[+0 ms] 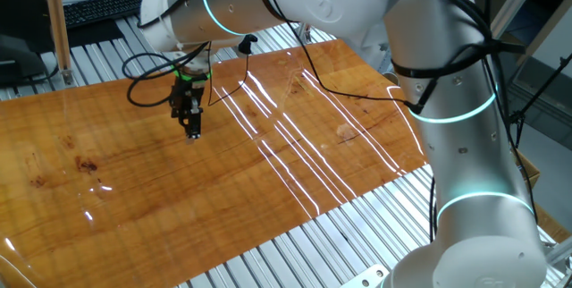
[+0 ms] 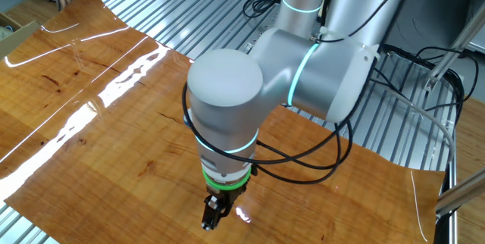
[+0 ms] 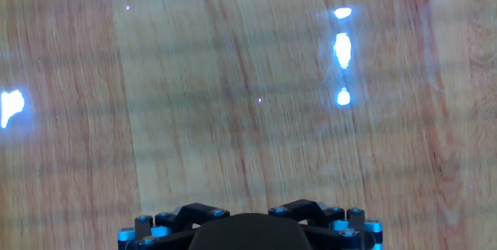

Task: Grasp the moving object

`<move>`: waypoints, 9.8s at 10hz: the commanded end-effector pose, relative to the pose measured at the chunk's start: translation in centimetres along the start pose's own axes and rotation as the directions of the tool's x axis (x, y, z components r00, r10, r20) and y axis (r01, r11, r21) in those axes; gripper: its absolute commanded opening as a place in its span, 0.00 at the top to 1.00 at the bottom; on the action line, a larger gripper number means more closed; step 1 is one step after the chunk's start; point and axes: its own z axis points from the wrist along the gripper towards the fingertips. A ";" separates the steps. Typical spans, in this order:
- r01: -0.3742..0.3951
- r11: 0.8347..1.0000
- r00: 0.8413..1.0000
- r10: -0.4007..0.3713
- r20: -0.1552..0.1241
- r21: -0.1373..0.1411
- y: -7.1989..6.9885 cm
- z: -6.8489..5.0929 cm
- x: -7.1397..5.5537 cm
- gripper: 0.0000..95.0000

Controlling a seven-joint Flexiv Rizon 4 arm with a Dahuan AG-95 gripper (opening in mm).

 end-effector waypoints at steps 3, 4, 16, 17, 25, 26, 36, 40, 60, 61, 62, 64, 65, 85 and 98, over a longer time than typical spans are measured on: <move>0.013 1.000 1.000 -0.013 -0.001 0.002 0.0 0.2 0.2 0.00; 0.021 1.000 1.000 -0.021 -0.002 0.005 0.0 0.3 0.2 0.00; 0.149 0.989 0.989 -0.150 0.003 0.015 -5.8 -0.3 -0.4 0.20; 0.160 0.987 0.987 -0.160 0.015 0.010 -7.0 0.0 -0.7 0.20; 0.175 0.984 0.984 -0.174 0.037 -0.017 -12.0 0.9 -2.4 0.20; 0.175 0.984 0.984 -0.175 0.036 -0.020 -12.4 0.9 -2.5 0.20; 0.158 0.987 0.987 -0.158 0.033 0.006 -8.2 0.1 -0.5 0.20; 0.328 0.945 0.944 -0.328 0.047 0.005 -5.4 -0.5 0.2 0.20; 0.929 0.363 0.358 -0.931 0.072 0.075 -1.9 -2.2 -8.8 0.40; 0.946 0.316 0.311 -0.948 0.066 0.074 -1.7 -2.2 -10.1 0.40; 0.955 0.290 0.285 -0.956 0.065 0.070 -1.6 -2.2 -11.2 0.40; 0.973 0.221 0.216 -0.974 0.069 0.072 -1.5 -1.9 -13.7 0.40; 0.978 0.196 0.191 -0.979 0.069 0.074 -1.6 -1.8 -14.6 0.40; 0.982 0.165 0.160 -0.986 0.051 0.097 -1.3 -1.8 -15.4 1.00; 0.945 0.296 0.300 -0.954 -0.006 0.135 -1.3 -1.8 -15.4 0.80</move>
